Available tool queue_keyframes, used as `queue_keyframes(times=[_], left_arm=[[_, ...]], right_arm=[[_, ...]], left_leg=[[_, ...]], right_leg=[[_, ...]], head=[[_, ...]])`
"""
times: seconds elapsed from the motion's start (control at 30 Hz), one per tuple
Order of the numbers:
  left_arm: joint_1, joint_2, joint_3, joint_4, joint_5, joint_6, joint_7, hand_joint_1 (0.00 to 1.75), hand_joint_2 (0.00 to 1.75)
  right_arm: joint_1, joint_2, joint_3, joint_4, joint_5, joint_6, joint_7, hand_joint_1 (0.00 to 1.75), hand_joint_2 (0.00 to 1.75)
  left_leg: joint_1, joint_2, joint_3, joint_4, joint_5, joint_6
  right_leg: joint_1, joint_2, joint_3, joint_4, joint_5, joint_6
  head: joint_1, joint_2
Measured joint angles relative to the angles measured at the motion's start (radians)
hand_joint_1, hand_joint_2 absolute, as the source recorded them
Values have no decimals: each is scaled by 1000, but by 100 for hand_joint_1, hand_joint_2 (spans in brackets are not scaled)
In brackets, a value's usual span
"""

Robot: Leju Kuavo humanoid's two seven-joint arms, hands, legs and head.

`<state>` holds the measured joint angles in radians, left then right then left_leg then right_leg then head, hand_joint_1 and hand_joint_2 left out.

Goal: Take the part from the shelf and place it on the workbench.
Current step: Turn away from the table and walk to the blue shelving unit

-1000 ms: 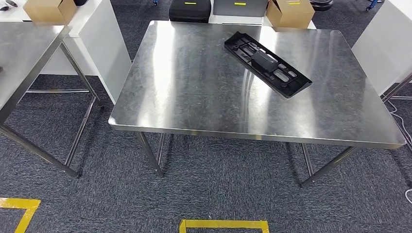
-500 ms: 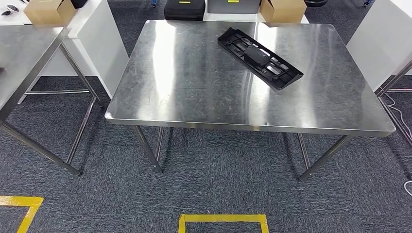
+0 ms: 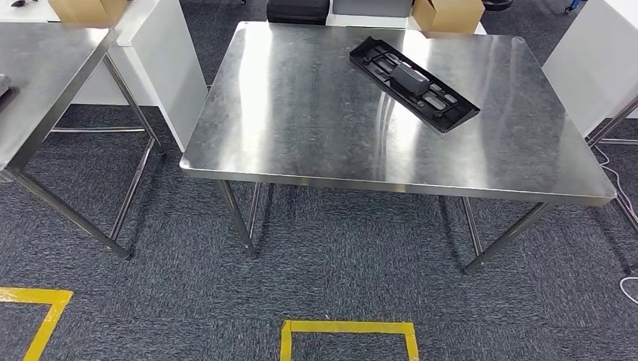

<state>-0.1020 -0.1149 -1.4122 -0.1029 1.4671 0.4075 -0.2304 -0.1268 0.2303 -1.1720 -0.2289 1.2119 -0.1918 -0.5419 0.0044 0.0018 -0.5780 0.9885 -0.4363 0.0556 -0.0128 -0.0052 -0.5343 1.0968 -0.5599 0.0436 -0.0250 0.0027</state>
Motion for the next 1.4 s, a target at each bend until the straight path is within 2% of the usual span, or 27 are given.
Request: queue_keyframes(times=[0.03,0.07,0.13,0.2,0.27,0.33,0.37,0.4,0.43,0.47,0.53,0.6,0.7,0.73,0.77,0.83,0.9,0.93,0.97,1.03,1.07,1.1,1.2,1.23,1.27,1.37,1.4], left_arm=[[0,-1,0,0,2,0,1,0,0],[-1,-2,0,0,4,1,1,0,0],[-1,-3,0,0,7,4,4,0,0],[0,-4,0,0,9,10,7,0,0],[1,-3,0,0,12,14,8,0,0],[1,-3,0,0,14,15,9,0,0],[2,-3,0,0,14,15,9,0,0],[3,-3,0,0,14,15,8,0,0],[3,-3,0,0,13,13,7,0,0],[4,-3,0,0,11,12,6,0,0],[2,0,0,0,8,9,5,0,0],[1,2,0,-1,7,6,4,0,0],[2,4,-1,-1,4,0,7,0,0],[1,4,-2,-1,1,-1,8,0,0],[0,4,-5,-1,-1,-3,10,0,0],[-1,4,-12,-2,-8,-9,13,0,0],[-1,5,-20,-2,-15,-17,16,0,0],[-1,6,-23,-2,-18,-20,18,0,0],[-1,7,-26,-2,-21,-23,19,0,0],[-1,9,-30,-2,-23,-27,21,0,0],[-2,10,-32,-2,-24,-28,21,0,0],[-2,11,-35,-2,-24,-28,21,0,0],[-2,14,-42,-2,-25,-29,23,0,0],[-1,15,-43,-2,-25,-30,24,0,0],[-1,16,-43,-2,-26,-31,25,0,0],[-1,19,-45,-2,-31,-37,27,0,0],[-1,20,-46,-2,-31,-39,28,0,0]], right_arm=[[-2,0,2,0,2,1,1,0,0],[-4,0,4,0,4,2,3,0,0],[-5,0,9,0,5,4,6,0,0],[-6,1,14,0,8,6,9,0,0],[-8,3,19,0,13,8,11,0,0],[-9,4,23,0,17,9,13,0,0],[-8,4,23,0,18,9,14,0,0],[-8,4,23,0,17,10,15,0,0],[-7,4,23,0,15,10,15,0,0],[-7,4,23,0,13,10,15,0,0],[-7,7,23,0,9,11,15,0,0],[-9,9,23,0,5,12,15,0,0],[-10,12,23,0,3,14,10,0,0],[-10,12,23,0,2,14,8,0,0],[-10,11,23,0,1,15,6,0,0],[-9,8,23,0,-3,17,2,0,0],[-6,4,23,0,-9,19,-2,0,0],[-3,2,23,0,-12,19,-4,0,0],[-1,-1,23,0,-15,20,-7,0,0],[0,-3,23,0,-18,21,-11,0,0],[0,-4,23,1,-18,21,-12,0,0],[0,-4,23,1,-18,21,-12,0,0],[4,-4,22,1,-18,21,-14,0,0],[4,-4,22,1,-18,21,-15,0,0],[4,-4,22,1,-19,21,-16,0,0],[6,-6,22,1,-21,21,-16,0,0],[7,-6,22,1,-22,21,-17,0,0]], left_leg=[[-2,0,-2,2,3,-4],[-4,0,-4,3,7,-10],[-5,0,-7,4,14,-22],[1,-1,-13,12,9,-34],[6,-2,-39,74,-47,-45],[8,-2,-85,198,-128,-54],[8,-2,-103,251,-152,-56],[8,-2,-107,277,-158,-57],[8,-2,-91,265,-145,-55],[7,-2,-56,214,-117,-49],[3,-3,26,78,-72,-30],[-5,-4,60,11,-58,-14],[-7,-1,57,-7,-40,0],[-4,0,56,-17,-30,5],[0,2,54,-26,-21,8],[2,4,42,-31,-8,11],[3,6,28,-30,2,7],[4,6,21,-29,6,3],[6,6,16,-27,10,0],[8,5,6,-16,14,-11],[7,5,1,-9,14,-18],[6,5,-4,-4,15,-24],[10,5,-11,2,21,-41],[13,5,-18,14,7,-45],[15,4,-32,45,-21,-49],[17,3,-103,236,-145,-56],[16,3,-115,284,-165,-55]], right_leg=[[1,1,39,-71,19,1],[1,2,61,-116,31,-2],[6,4,63,-132,41,-15],[1,3,60,-132,51,-31],[-5,1,54,-133,64,-49],[-1,-1,42,-131,74,-58],[2,-2,35,-129,77,-60],[4,-2,29,-126,80,-60],[6,-2,24,-123,81,-60],[8,-2,20,-120,82,-60],[12,-2,17,-116,84,-57],[13,-3,11,-115,88,-49],[14,-3,1,-113,94,-32],[15,-2,-8,-98,82,-30],[16,-1,-25,-63,59,-32],[9,2,-81,65,-8,-36],[1,2,-119,166,-47,-26],[-4,2,-108,160,-42,-15],[-10,2,-75,109,-22,-2],[-19,2,12,-45,27,20],[-21,4,38,-98,43,21],[-20,6,47,-123,50,16],[-18,8,37,-120,60,-8],[-19,7,34,-119,66,-17],[-20,6,30,-119,72,-26],[-13,3,11,-117,88,-42],[-10,2,5,-117,92,-43]], head=[[0,0],[-1,0],[-2,0],[-1,0],[-4,0],[-7,0],[-7,0],[-8,0],[-8,0],[-8,0],[-6,0],[-5,0],[-5,0],[-4,0],[-3,0],[-1,0],[0,0],[0,0],[0,0],[0,0],[-1,0],[-1,0],[-4,0],[-4,0],[-5,0],[-6,0],[-6,0]])
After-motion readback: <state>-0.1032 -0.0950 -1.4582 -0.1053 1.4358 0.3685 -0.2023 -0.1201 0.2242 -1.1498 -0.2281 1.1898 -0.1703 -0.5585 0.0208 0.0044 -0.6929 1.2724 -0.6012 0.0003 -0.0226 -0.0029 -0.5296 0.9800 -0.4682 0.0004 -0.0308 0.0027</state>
